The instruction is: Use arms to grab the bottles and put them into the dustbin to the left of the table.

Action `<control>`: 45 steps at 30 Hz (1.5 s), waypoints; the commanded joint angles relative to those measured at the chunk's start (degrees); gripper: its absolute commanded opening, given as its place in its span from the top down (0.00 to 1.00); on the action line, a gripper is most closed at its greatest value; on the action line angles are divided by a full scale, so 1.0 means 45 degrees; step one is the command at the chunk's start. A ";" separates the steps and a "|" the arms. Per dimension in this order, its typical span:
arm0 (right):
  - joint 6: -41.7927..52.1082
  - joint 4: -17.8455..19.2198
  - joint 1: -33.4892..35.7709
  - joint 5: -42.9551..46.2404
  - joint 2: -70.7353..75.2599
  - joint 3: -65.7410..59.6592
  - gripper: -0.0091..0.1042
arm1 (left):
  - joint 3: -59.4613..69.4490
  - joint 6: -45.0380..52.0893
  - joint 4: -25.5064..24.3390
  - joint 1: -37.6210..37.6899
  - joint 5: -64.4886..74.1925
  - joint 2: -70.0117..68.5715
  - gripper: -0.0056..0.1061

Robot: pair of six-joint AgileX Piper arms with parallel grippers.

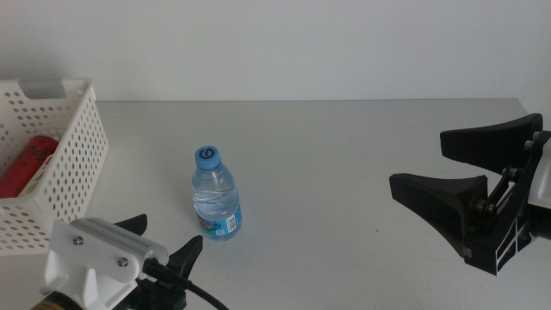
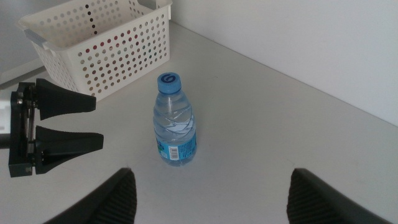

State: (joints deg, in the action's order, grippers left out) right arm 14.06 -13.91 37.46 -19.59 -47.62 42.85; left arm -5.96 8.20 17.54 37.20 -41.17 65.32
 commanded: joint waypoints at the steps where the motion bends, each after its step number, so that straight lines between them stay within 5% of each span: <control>1: 0.0109 -0.0027 -0.0074 0.0916 0.0115 0.0302 0.38 | -0.0410 -0.0199 0.0086 0.0085 -0.1811 0.0308 0.15; 19: 0.0109 -0.0027 -0.0074 0.0916 0.0115 0.0302 0.38 | -0.0421 -0.2267 -0.0953 0.0085 -0.7605 0.4251 0.15; 32: 0.0109 -0.0027 -0.0074 0.0916 0.0115 0.0302 0.38 | -0.2461 -0.1382 0.0041 0.0042 -0.6677 0.5585 0.15; 45: 0.0109 -0.0027 -0.0074 0.0916 0.0115 0.0302 0.38 | -0.4348 -0.1579 -0.1979 -0.1754 -0.4906 0.6968 0.15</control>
State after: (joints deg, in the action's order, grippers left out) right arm 14.06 -13.91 37.46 -19.59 -47.62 42.85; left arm -23.67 1.99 9.60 29.77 -59.20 97.60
